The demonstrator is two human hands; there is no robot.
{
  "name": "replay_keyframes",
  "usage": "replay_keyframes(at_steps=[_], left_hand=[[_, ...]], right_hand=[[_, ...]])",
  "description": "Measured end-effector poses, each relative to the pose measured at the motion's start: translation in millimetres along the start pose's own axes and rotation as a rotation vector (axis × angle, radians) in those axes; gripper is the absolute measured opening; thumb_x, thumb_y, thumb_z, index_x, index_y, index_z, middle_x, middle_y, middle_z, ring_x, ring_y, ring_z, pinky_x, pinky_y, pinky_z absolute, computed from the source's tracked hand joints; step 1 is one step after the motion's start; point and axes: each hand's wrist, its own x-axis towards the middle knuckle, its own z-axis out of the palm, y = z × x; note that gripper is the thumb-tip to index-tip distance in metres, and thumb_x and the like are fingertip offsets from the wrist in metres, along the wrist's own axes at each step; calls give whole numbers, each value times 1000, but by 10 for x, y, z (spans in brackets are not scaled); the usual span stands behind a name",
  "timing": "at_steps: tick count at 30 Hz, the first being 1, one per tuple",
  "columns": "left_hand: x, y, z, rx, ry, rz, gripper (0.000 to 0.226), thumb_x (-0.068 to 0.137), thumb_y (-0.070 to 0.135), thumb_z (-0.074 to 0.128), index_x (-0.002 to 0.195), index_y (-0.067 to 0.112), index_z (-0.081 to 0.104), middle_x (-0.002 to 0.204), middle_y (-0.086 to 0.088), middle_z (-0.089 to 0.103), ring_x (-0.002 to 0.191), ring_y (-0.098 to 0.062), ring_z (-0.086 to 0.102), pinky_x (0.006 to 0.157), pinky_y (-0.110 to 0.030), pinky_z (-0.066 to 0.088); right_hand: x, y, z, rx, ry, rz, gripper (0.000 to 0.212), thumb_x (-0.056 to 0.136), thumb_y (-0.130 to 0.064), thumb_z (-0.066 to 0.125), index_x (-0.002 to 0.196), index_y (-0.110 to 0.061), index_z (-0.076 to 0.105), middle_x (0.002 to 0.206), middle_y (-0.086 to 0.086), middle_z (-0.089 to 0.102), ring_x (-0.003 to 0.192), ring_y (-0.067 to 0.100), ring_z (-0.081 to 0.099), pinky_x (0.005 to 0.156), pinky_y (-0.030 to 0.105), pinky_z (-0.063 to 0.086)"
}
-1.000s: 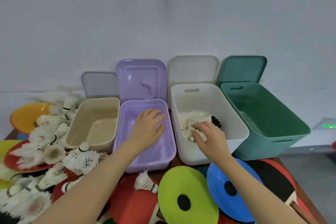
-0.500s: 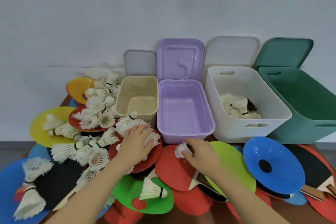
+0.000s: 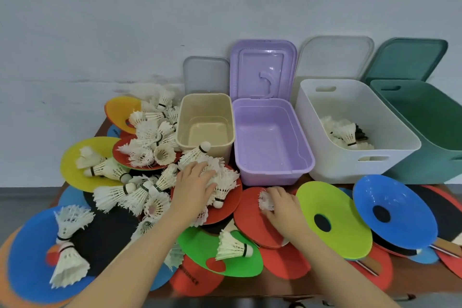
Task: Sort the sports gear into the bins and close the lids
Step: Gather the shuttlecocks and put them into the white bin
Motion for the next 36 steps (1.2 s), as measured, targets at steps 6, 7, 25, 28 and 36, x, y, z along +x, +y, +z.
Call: replay_keyframes(at_steps=[6,7,25,28,36], left_hand=[[119,-45,64,-80,100,-28,4,76,14,74,81,15,75,112,-6,66,114,-38,51,89,-52,41],[145,-42,68,-95,112,-43,3,77,15,74,80,15,75,112,-6,66,114,-38,52,89,-52,42],[796,817,-264,-454,504,322,19,85,21,57,79,8,69,98,-7,65,98,-19,56,79,-28,49],[1076,1194,-194,-484,518,377,19,85,19,58,78,7,70,95,-8,65,97,-17,56,84,-22,45],[1857,2326,101,-563,386,397,25,86,25,53,83,6,69,98,-7,63,96,-16,54,82,-21,44]], right_hand=[[-40,-68,-98,83,83,-14,45,87,-36,57,128,-20,48,125,-4,54,117,16,48,98,28,25],[-56,-80,-111,113,117,-16,44,85,-36,59,125,-19,51,121,-4,56,115,17,51,97,28,27],[85,284,-1100,454,485,-64,38,78,-17,73,114,-14,58,106,-11,55,98,8,52,83,20,39],[199,596,-1369,436,544,-9,41,78,-14,74,115,-11,57,107,-5,55,96,10,52,83,25,41],[618,1644,-1993,436,577,129,42,84,-16,67,123,-14,52,114,-2,55,96,8,48,79,14,31]])
